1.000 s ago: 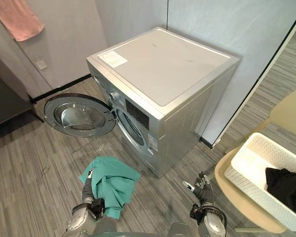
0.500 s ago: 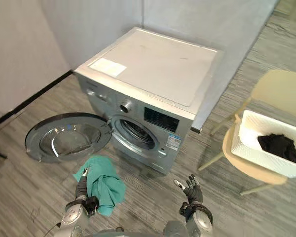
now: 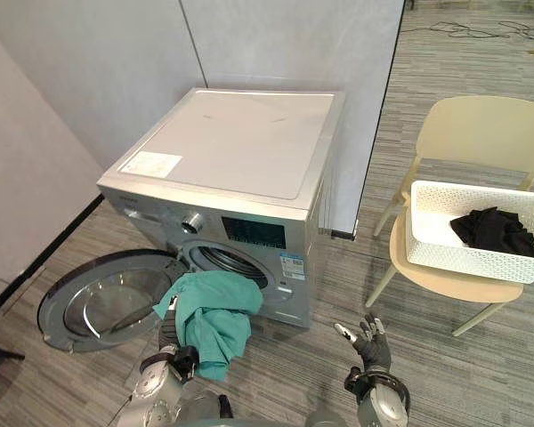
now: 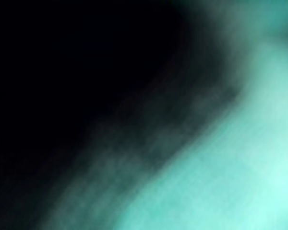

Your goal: Pick up the laundry basket with both hands and put the clothes into the washing machine.

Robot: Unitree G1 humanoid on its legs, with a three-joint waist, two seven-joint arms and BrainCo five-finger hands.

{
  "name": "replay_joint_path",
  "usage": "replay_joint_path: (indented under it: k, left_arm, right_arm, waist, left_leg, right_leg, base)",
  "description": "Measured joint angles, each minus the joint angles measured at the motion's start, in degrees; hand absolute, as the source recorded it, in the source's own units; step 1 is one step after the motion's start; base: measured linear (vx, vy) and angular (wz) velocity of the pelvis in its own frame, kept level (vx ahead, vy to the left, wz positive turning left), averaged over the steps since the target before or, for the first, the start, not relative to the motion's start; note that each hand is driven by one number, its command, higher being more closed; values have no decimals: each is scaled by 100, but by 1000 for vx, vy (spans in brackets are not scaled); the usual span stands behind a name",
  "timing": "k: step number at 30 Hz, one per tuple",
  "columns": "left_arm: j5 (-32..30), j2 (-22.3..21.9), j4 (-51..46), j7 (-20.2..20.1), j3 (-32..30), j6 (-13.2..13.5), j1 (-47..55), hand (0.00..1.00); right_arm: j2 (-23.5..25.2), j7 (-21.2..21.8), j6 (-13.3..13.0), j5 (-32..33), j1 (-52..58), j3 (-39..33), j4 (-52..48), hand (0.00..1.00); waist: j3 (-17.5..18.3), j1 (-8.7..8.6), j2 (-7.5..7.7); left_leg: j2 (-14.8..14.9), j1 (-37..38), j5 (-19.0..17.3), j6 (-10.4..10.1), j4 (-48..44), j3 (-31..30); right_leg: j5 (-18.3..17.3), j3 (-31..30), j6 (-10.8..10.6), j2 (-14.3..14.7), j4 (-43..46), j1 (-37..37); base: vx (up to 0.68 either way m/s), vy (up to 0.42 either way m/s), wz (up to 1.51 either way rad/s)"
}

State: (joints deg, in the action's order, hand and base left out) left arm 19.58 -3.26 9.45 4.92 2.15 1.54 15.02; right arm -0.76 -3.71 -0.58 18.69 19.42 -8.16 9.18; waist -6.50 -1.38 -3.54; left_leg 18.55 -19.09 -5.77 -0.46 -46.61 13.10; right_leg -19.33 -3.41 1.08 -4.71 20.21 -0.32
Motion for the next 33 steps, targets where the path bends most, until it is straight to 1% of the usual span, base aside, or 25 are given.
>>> replay_joint_path:
  k: [4, 5, 6, 7, 8, 9, 10, 12, 13, 15, 16, 17, 18, 19, 20, 21, 22, 23, 24, 25, 26, 28, 30, 31, 33]
  left_arm:
    - [1, 42, 181, 6, 20, -3, -29, 100]
    - [0, 93, 282, 8, 75, -5, -46, 100]
    - [0, 167, 412, 6, 208, -5, -89, 100]
    - [-3, 175, 484, 1, 264, -7, -93, 100]
    - [-3, 299, 681, 10, 272, -11, -109, 100]
    - [-3, 422, 777, 16, 265, -22, -180, 100]
    - [-3, 577, 830, 25, 272, -46, -262, 100]
    - [0, 763, 801, 20, 299, -32, -335, 100]
    - [0, 801, 797, 21, 305, -19, -360, 100]
    - [-4, 926, 783, 22, 441, 41, -496, 100]
    - [-5, 957, 782, 20, 460, 44, -518, 100]
    - [-5, 983, 781, 27, 448, 45, -508, 100]
    - [-5, 1023, 781, 35, 443, 45, -481, 100]
    - [-3, 1030, 784, 44, 427, 43, -479, 100]
    - [-1, 1015, 783, 49, 421, 43, -509, 100]
    - [4, 1006, 777, 48, 422, 45, -527, 100]
    - [9, 949, 780, 45, 422, 72, -632, 100]
    - [9, 894, 781, 46, 417, 93, -708, 100]
    - [23, 698, 781, 48, 413, 127, -954, 100]
    - [49, 631, 782, 51, 406, 133, -1056, 100]
    - [109, 361, 778, 93, 390, 130, -1331, 100]
    - [125, 158, 742, 173, 400, 122, -1610, 100]
    - [128, 198, 557, 302, 368, 122, -1890, 100]
    - [137, 269, 509, 411, 328, 122, -2162, 100]
    - [225, 288, 467, 547, 233, 121, -2526, 100]
  right_arm:
    - [28, -1, -45, -6, -106, -93, 353, 0]
    - [29, -1, -45, -8, -177, -149, 543, 0]
    - [17, 4, -45, -20, -208, -248, 706, 0]
    - [0, 8, -39, -22, -213, -316, 794, 0]
    - [73, 9, -8, -29, -430, -434, 1272, 0]
    - [170, 13, 45, -29, -542, -418, 1466, 0]
    - [277, 32, 104, -32, -580, -388, 1502, 0]
    - [349, 32, 96, -14, -603, -386, 1497, 0]
    - [345, 25, 94, -8, -615, -390, 1496, 0]
    - [336, 27, 71, 153, -707, -374, 1499, 0]
    - [339, 27, 75, 154, -752, -347, 1525, 0]
    - [335, 34, 84, 153, -831, -288, 1577, 0]
    - [317, 40, 91, 152, -937, -206, 1658, 0]
    - [304, 55, 90, 152, -968, -176, 1660, 0]
    - [241, 76, 89, 151, -982, -120, 1661, 0]
    - [217, 103, 88, 149, -980, -111, 1661, 0]
    - [109, 148, 28, 159, -1009, -36, 1643, 0]
    - [40, 151, -19, 164, -1032, 21, 1625, 0]
    - [-100, 136, -64, 235, -1058, 141, 1422, 0]
    - [-159, 132, -86, 285, -1050, 150, 1309, 0]
    - [-242, 107, -133, 384, -1071, 162, 1056, 0]
    - [-306, 60, -131, 398, -1073, 239, 691, 0]
    - [-237, 12, -183, 402, -1077, 410, 15, 0]
    - [-152, -11, -267, 403, -1082, 396, -311, 0]
    - [-109, -105, -336, 521, -1083, 352, -631, 0]
  waist:
    - [16, -57, 112]
    - [28, -95, 134]
    - [65, -96, 80]
    - [109, -78, 5]
    - [187, -74, 140]
    - [177, -98, 332]
    - [180, -100, 408]
    - [182, -117, 355]
    - [201, -107, 331]
    - [241, -88, 247]
    - [235, -84, 239]
    - [227, -76, 227]
    - [145, -58, 98]
    - [104, -70, 83]
    - [46, -102, 98]
    - [17, -105, 117]
    - [-197, -129, 130]
    - [-333, -138, 126]
    - [-609, -139, 133]
    - [-733, -156, 54]
    - [-1040, -211, -155]
    - [-1314, -252, -160]
    - [-1656, -195, 99]
    - [-1865, -145, 331]
    - [-1948, -97, 383]
  left_leg:
    - [-273, 137, 55, -81, 2278, -1405]
    - [-413, 197, 145, -216, 3005, -1804]
    - [-506, 245, 448, -509, 3503, -2104]
    - [-498, 255, 751, -510, 3625, -2185]
    - [-631, 277, 416, -1331, 3377, -2092]
    - [-819, 278, 384, -1262, 3271, -2030]
    - [-911, 269, 274, -1154, 3161, -1960]
    - [-1055, 191, 36, -846, 2858, -1771]
    - [-1090, 143, -13, -781, 2792, -1705]
    - [-1191, -91, -166, -526, 2639, -1333]
    - [-1203, -135, -197, -474, 2608, -1202]
    - [-1175, -147, -230, -416, 2600, -980]
    - [-1040, -95, -291, -304, 2625, -647]
    - [-976, -45, -315, -263, 2677, -486]
    - [-952, 41, -287, -218, 2803, -310]
    - [-953, 96, -280, -206, 2868, -226]
    - [-962, 168, -277, -200, 2893, -87]
    - [-965, 152, -278, -200, 2839, -58]
    - [-980, -135, -303, -190, 2475, -69]
    - [-953, -377, -333, -177, 2270, -131]
    - [-867, -829, -350, -185, 1837, -330]
    - [-753, -1250, -384, -170, 1432, -425]
    - [-517, -1779, -608, -217, 898, -297]
    - [-442, -2078, -684, -218, 682, -229]
    - [-326, -2717, -687, -219, 382, -262]
  right_leg:
    - [6, -254, -193, -312, -81, -5]
    - [-41, -320, -399, -461, -157, 44]
    - [-81, -357, -639, -564, -213, 91]
    - [-84, -420, -750, -573, -264, 117]
    - [-93, -622, -1094, -817, -421, 222]
    - [59, -678, -1284, -1009, -483, 210]
    - [434, -780, -1485, -1097, -645, 230]
    - [1441, -908, -1610, -1229, -946, 269]
    - [1635, -952, -1610, -1267, -968, 206]
    - [2370, -1096, -1597, -1455, -977, -276]
    - [2561, -1058, -1553, -1494, -980, -427]
    - [2850, -932, -1343, -1519, -972, -650]
    - [2925, -494, -1082, -1457, -739, -1053]
    - [2495, -207, -951, -1337, -430, -1279]
    - [1838, 179, -969, -993, -43, -1543]
    - [1628, 229, -948, -819, 46, -1618]
    - [1048, 127, -809, -195, 189, -1738]
    - [896, 37, -744, 43, 188, -1780]
    - [706, -17, -262, 319, 130, -1841]
    - [664, 22, -256, 328, 164, -1912]
    - [612, 241, -217, 394, 434, -2185]
    - [407, 454, -89, 396, 1081, -2694]
    - [110, 538, 8, 504, 1846, -3334]
    - [-59, 522, 26, 493, 2309, -3753]
    - [-126, 580, -5, 536, 2581, -4359]
  base:
    - [264, 298, -36]
    - [364, 536, -18]
    - [382, 574, -22]
    - [353, 548, -39]
    - [277, 439, -37]
    - [277, 501, -45]
    - [224, 467, -22]
    - [217, 497, -26]
    - [159, 488, -40]
    - [97, 400, -56]
    - [31, 244, -79]
    - [26, 296, -126]
    - [22, 231, -139]
    - [7, 208, -141]
    - [-4, 106, -85]
    - [-50, 32, -85]
    - [-55, -17, -50]
    - [-103, -59, -35]
    - [-98, -61, 1]
    - [-177, -77, 28]
    - [-217, -65, 55]
    - [-199, -77, 49]
    - [-226, -157, 8]
    - [-306, -206, 1]
    - [-201, -116, 0]
